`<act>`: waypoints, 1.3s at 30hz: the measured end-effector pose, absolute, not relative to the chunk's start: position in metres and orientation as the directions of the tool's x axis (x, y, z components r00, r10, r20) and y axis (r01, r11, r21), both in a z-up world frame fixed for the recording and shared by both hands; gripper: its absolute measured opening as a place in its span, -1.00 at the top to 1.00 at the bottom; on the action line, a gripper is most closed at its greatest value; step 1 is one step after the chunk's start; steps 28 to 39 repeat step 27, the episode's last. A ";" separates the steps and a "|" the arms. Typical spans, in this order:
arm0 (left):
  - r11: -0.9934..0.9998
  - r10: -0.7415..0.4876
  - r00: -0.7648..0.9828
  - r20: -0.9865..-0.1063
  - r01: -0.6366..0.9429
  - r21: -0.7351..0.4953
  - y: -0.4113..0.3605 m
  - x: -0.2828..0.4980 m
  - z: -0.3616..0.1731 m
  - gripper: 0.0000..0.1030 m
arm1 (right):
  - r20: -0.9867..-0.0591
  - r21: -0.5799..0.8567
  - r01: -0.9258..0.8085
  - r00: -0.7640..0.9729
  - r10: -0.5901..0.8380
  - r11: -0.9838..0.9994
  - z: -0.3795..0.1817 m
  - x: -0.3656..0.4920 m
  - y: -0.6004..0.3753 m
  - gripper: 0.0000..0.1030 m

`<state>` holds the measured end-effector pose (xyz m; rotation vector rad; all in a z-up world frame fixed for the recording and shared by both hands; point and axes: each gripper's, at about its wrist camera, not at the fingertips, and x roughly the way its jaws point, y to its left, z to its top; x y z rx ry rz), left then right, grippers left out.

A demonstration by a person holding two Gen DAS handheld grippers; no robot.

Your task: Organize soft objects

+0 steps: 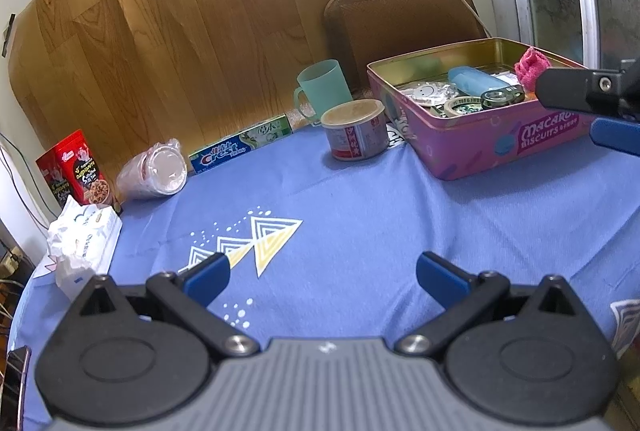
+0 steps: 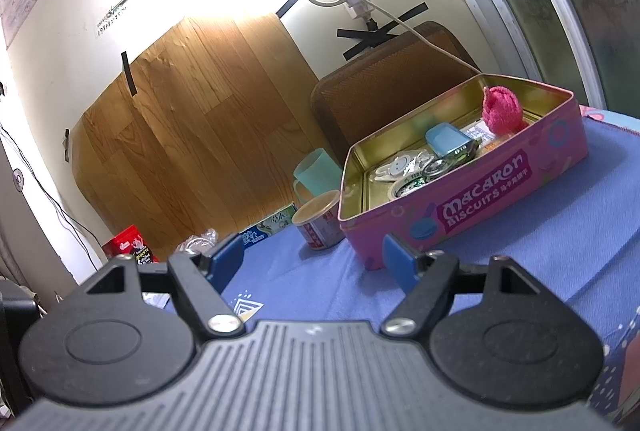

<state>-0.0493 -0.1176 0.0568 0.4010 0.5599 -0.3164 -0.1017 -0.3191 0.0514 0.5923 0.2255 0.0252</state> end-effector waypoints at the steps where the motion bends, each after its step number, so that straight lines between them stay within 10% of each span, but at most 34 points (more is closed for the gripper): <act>1: 0.876 -0.180 0.803 -0.569 0.394 0.279 -0.118 -0.049 0.057 -0.99 | -0.203 0.556 0.041 0.975 0.088 0.830 0.051 -0.102 -0.319 -0.53; 39: 0.879 -0.262 0.738 -0.622 0.448 0.162 -0.113 -0.037 0.053 -0.99 | -0.228 0.523 0.066 0.971 0.065 0.850 0.045 -0.098 -0.311 -0.53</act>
